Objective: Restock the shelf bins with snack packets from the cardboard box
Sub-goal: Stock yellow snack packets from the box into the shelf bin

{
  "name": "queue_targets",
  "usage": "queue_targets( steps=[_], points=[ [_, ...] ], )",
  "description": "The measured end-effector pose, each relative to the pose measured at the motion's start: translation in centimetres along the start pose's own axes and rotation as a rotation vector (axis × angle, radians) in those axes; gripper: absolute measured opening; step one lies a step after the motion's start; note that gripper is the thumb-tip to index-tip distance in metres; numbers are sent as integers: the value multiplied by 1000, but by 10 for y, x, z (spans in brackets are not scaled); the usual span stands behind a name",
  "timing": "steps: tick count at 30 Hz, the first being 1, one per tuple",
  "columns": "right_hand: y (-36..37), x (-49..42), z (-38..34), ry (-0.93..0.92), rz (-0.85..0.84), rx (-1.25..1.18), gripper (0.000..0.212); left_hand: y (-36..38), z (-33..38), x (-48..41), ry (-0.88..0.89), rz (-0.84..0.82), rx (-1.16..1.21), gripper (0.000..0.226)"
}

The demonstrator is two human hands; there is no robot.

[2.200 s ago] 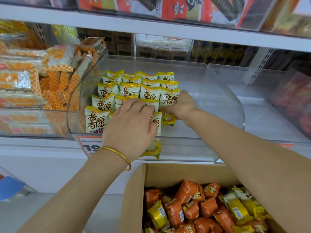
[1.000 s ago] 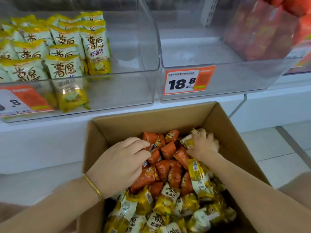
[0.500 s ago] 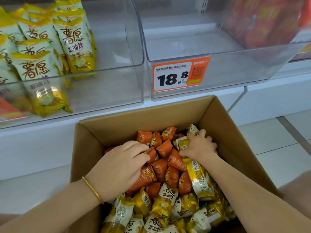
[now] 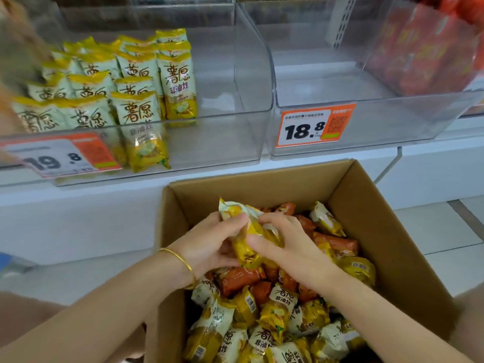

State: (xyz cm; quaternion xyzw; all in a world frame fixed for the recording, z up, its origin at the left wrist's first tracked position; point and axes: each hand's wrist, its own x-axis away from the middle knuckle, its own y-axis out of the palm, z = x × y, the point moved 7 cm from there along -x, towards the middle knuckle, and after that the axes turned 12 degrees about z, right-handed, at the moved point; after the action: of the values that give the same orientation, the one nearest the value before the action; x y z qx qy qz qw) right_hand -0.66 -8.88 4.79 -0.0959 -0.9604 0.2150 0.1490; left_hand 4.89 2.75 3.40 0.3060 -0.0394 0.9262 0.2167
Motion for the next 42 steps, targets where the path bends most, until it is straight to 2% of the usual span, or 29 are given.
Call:
queue_targets(
  steps=[2, 4, 5, 7, 10, 12, 14, 16, 18, 20, 22, 24, 25, 28, 29, 33, 38, 40, 42],
  points=[
    [-1, -2, -1, -28, 69, -112, 42, -7, 1, 5, 31, -20, -3, 32],
    [-3, -5, -2, -103, 153, -126, 21, -15, -1, 8, 26, -18, -5, 51],
    [-2, -6, -2, -128, 166, -125, 23, -17, -2, 10, 30, -13, -16, 56],
    [3, -9, 3, -51, 134, -235, 47, -22, -2, 11, 56, 12, -46, 58],
    [10, -13, 18, 269, -3, -608, 91, -35, 3, 14, 123, 142, -111, 71],
    [14, -11, 16, 346, -151, -725, 97, -38, 7, 16, 133, 183, -102, 78],
    [16, -9, 6, 288, -198, -738, 90, -35, 12, 20, 148, 153, -129, 82],
    [12, -9, -2, 228, -150, -758, 91, -32, 15, 21, 167, 116, -187, 86],
    [7, -10, -5, 225, -91, -790, 91, -28, 18, 22, 152, 65, -140, 93],
    [3, -9, -8, 256, -95, -859, 71, -29, 22, 20, 139, 31, -29, 102],
    [1, -5, -18, 240, -163, -912, 56, -30, 29, 22, 184, 33, -42, 100],
    [-6, -3, -29, 159, -153, -911, 44, -35, 39, 26, 299, 85, -189, 87],
    [-10, -2, -37, 94, -139, -901, 45, -38, 46, 29, 368, 133, -264, 81],
    [-18, -1, -70, -67, -150, -865, 73, -41, 63, 38, 552, 196, -401, 79],
    [-19, -2, -82, -93, -166, -822, 73, -43, 70, 42, 605, 234, -446, 77],
    [-23, -13, -137, -173, -276, -676, 52, -51, 116, 63, 837, 309, -513, 66],
    [-36, -45, -223, -342, -264, -557, 49, -74, 191, 81, 1040, 392, -599, 51],
    [-42, -69, -249, -382, -206, -517, 55, -91, 209, 83, 1125, 513, -650, 51],
    [-46, -96, -261, -384, -110, -432, 46, -114, 213, 78, 1206, 744, -804, 52]
  ],
)
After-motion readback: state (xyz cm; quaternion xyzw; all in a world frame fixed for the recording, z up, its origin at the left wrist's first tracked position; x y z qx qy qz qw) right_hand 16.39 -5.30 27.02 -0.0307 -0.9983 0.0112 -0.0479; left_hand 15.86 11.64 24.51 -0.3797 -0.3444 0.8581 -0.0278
